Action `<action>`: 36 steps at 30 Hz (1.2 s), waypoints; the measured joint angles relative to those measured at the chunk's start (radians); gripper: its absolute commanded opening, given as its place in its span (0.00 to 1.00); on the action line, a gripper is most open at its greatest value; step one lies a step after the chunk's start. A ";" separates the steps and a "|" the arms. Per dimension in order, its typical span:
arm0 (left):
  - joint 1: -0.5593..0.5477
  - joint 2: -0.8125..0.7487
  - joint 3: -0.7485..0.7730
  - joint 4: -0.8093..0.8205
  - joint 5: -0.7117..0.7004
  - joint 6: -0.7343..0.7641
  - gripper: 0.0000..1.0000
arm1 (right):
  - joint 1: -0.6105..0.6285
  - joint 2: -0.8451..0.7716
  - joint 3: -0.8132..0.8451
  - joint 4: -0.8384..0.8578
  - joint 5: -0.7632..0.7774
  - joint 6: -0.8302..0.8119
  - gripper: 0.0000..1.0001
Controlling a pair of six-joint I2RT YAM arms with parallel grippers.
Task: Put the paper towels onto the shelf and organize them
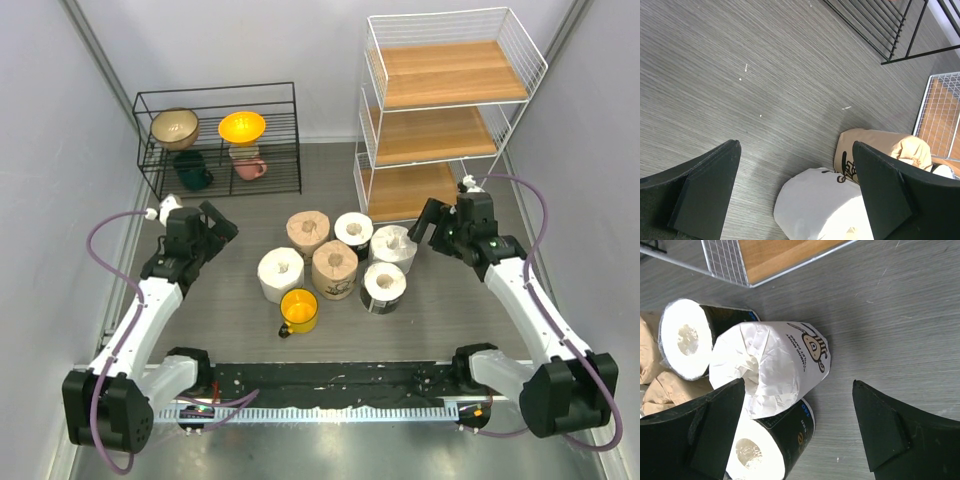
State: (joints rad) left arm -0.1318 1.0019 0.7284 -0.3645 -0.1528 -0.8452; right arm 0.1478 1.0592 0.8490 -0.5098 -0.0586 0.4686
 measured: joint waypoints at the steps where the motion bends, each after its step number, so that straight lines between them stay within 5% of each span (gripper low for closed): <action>1: 0.000 0.000 -0.002 0.002 0.000 0.000 1.00 | 0.006 0.013 0.000 0.000 0.001 0.000 0.94; 13: 0.000 -0.020 -0.049 0.006 -0.015 0.010 1.00 | 0.199 0.164 0.024 0.000 0.121 0.010 0.93; 36: 0.000 -0.013 -0.058 0.017 -0.010 0.012 1.00 | 0.203 0.216 0.030 0.000 0.267 0.062 0.86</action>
State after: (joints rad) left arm -0.1318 0.9886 0.6704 -0.3477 -0.1627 -0.8333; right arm 0.3508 1.2747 0.8787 -0.5095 0.2089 0.5304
